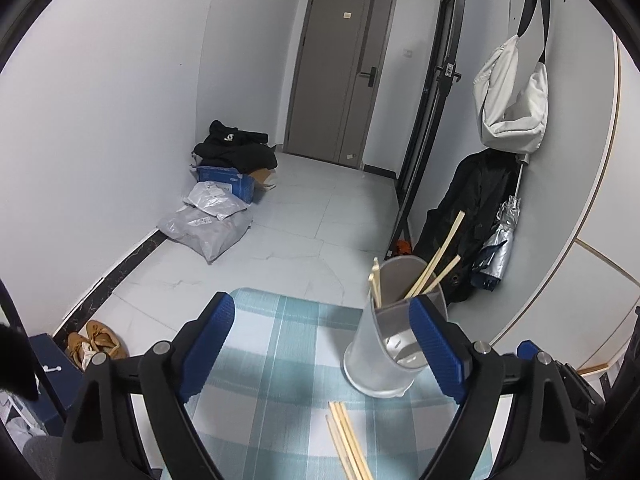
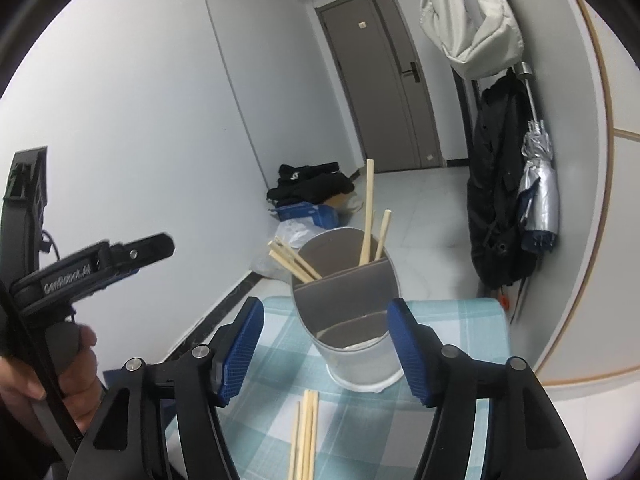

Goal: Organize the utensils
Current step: 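Withdraw both grippers from the holder toward the chopstick pile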

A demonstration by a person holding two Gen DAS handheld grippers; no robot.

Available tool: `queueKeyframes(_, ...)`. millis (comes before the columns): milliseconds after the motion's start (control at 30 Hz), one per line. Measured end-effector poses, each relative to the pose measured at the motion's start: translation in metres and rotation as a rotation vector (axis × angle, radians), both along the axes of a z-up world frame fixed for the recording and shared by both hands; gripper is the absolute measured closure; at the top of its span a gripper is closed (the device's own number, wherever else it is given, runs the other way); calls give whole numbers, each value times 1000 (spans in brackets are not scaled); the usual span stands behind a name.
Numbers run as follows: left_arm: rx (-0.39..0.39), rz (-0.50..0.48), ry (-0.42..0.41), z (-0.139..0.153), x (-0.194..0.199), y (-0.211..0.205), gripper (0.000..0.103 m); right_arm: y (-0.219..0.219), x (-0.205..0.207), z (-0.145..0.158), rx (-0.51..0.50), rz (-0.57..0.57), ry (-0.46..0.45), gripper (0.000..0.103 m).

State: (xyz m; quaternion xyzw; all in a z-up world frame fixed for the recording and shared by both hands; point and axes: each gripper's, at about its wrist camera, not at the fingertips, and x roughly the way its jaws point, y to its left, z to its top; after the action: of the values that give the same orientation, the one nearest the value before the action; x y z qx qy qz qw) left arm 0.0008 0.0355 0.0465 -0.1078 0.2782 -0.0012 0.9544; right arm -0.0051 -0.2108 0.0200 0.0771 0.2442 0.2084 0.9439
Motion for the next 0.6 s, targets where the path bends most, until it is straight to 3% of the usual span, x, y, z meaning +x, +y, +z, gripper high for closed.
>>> queueKeyframes(133,10,7,6,-10,-8,2,16,-1,-5,-9,29,-29,21,39)
queueKeyframes(600,41,31,70,-59,-11,3,15,2,-15,-53,-38,-35,101,35)
